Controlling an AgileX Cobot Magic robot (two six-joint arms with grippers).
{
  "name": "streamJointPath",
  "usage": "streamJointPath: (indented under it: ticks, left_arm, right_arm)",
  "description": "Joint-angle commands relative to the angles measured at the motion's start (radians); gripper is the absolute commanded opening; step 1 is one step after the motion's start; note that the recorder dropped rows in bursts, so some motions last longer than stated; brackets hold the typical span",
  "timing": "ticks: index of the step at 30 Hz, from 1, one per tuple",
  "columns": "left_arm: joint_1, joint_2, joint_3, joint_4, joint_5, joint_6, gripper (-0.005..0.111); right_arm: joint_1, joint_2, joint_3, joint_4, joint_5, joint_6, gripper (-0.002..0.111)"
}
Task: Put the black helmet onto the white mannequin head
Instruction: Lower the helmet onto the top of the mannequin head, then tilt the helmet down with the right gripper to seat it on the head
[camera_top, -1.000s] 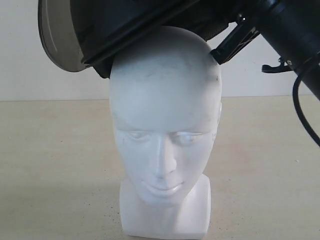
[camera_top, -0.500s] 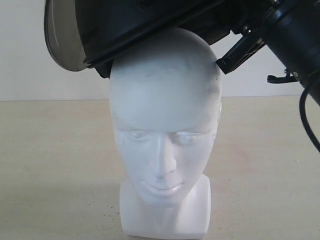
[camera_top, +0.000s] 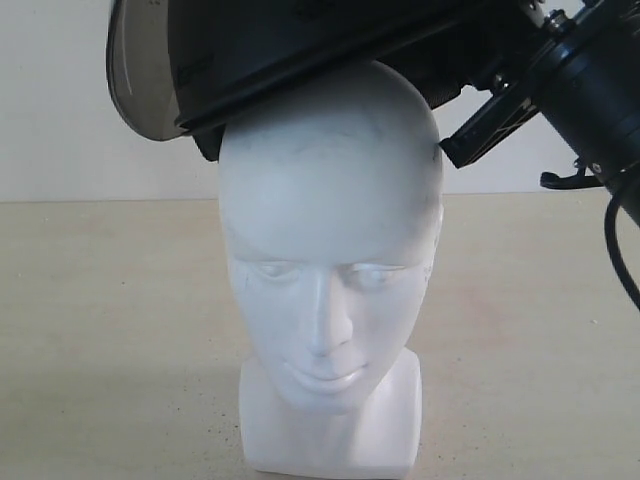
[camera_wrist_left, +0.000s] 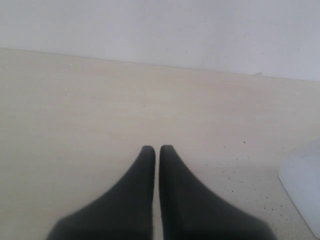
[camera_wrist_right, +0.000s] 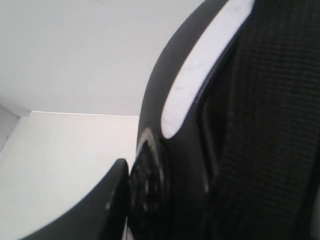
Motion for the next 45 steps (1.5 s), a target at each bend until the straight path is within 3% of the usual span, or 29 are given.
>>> streamJointPath:
  ticks: [1, 12, 29, 45]
  left_arm:
    - [0.004, -0.002, 0.004, -0.003, -0.004, 0.003, 0.004]
    - [0.004, -0.002, 0.004, -0.003, -0.004, 0.003, 0.004]
    - [0.004, -0.002, 0.004, -0.003, -0.004, 0.003, 0.004]
    - [0.004, -0.002, 0.004, -0.003, -0.004, 0.003, 0.004]
  right_arm:
    - [0.001, -0.008, 0.009, -0.029, 0.02, -0.014, 0.0]
    - [0.046, -0.012, 0.066, 0.081, 0.02, -0.052, 0.0]
    - [0.06, -0.054, 0.082, 0.061, 0.02, -0.093, 0.0]
    - [0.06, -0.099, 0.237, 0.062, 0.02, -0.16, 0.0]
